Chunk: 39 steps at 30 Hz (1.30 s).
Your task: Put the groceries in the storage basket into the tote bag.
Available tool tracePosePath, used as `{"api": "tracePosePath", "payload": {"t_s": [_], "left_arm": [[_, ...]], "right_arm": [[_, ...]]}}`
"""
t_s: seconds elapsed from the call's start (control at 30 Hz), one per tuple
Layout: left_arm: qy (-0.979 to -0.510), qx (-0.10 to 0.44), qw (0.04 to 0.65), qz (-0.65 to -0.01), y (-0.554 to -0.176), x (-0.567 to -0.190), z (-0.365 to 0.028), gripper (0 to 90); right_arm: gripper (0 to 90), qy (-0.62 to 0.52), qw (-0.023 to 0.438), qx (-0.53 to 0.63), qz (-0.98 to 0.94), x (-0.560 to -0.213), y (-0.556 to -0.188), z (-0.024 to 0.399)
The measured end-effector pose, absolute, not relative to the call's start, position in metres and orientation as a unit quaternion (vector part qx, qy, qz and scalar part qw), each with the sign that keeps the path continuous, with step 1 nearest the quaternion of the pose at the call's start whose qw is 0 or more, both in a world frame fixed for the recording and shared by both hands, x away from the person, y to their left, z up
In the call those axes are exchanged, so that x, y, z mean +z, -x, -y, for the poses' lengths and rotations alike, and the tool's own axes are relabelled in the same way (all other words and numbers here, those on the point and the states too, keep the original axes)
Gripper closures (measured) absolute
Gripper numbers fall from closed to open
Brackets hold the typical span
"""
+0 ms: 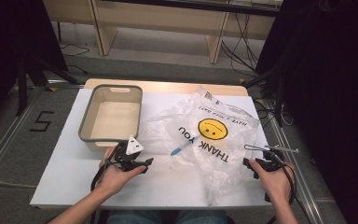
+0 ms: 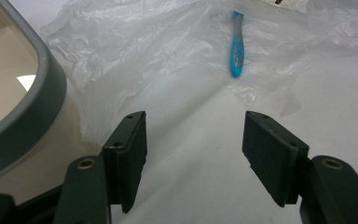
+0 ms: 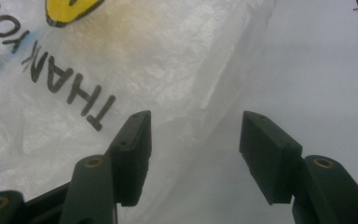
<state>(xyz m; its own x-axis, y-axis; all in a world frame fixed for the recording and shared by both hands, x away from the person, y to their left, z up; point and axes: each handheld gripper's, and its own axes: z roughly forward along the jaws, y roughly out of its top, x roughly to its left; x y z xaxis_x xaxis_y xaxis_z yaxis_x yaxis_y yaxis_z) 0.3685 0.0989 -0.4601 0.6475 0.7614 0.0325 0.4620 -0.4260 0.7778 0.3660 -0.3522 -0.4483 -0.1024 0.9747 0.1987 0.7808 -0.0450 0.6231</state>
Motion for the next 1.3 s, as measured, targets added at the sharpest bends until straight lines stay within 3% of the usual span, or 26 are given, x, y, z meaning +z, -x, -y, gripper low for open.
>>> {"api": "tracePosePath", "payload": {"t_s": [0.23, 0.3, 0.33, 0.37, 0.4, 0.5, 0.57, 0.93, 1.13, 1.23, 1.3], "left_arm": [[-0.822, 0.195, 0.385, -0.372, -0.368, -0.460, -0.099, 39.7], [-0.822, 0.196, 0.385, -0.372, -0.369, -0.460, -0.099, 39.8], [-0.822, 0.196, 0.384, -0.372, -0.369, -0.460, -0.099, 39.8], [-0.822, 0.196, 0.384, -0.372, -0.369, -0.460, -0.099, 39.8], [-0.822, 0.198, 0.384, -0.371, -0.368, -0.460, -0.099, 39.8], [-0.822, 0.199, 0.385, -0.370, -0.368, -0.459, -0.099, 40.1], [-0.818, 0.209, 0.390, -0.367, -0.367, -0.457, -0.098, 41.1], [-0.801, 0.250, 0.398, -0.370, -0.365, -0.443, -0.103, 41.6], [-0.823, 0.224, 0.381, -0.356, -0.373, -0.452, -0.091, 37.9], [-0.833, 0.223, 0.363, -0.354, -0.380, -0.457, -0.086, 41.7], [-0.834, 0.218, 0.358, -0.358, -0.385, -0.460, -0.082, 52.3]], "right_arm": [[44.6, -0.654, 0.126, 0.306, -0.680, -0.461, -0.369, 0.339], [53.1, -0.648, 0.119, 0.289, -0.695, -0.463, -0.369, 0.339], [53.1, -0.648, 0.119, 0.289, -0.695, -0.463, -0.369, 0.339], [67.7, -0.643, 0.111, 0.278, -0.705, -0.465, -0.369, 0.339], [73.5, -0.639, 0.108, 0.275, -0.711, -0.465, -0.369, 0.339], [86.2, -0.633, 0.101, 0.273, -0.717, -0.465, -0.369, 0.341], [90.0, -0.630, 0.100, 0.270, -0.721, -0.465, -0.370, 0.344], [90.0, -0.612, 0.168, 0.238, -0.735, -0.458, -0.376, 0.362], [90.0, -0.600, 0.188, 0.239, -0.740, -0.456, -0.378, 0.364], [90.0, -0.600, 0.190, 0.241, -0.739, -0.456, -0.378, 0.363], [90.0, -0.602, 0.190, 0.243, -0.737, -0.455, -0.377, 0.364]]}}
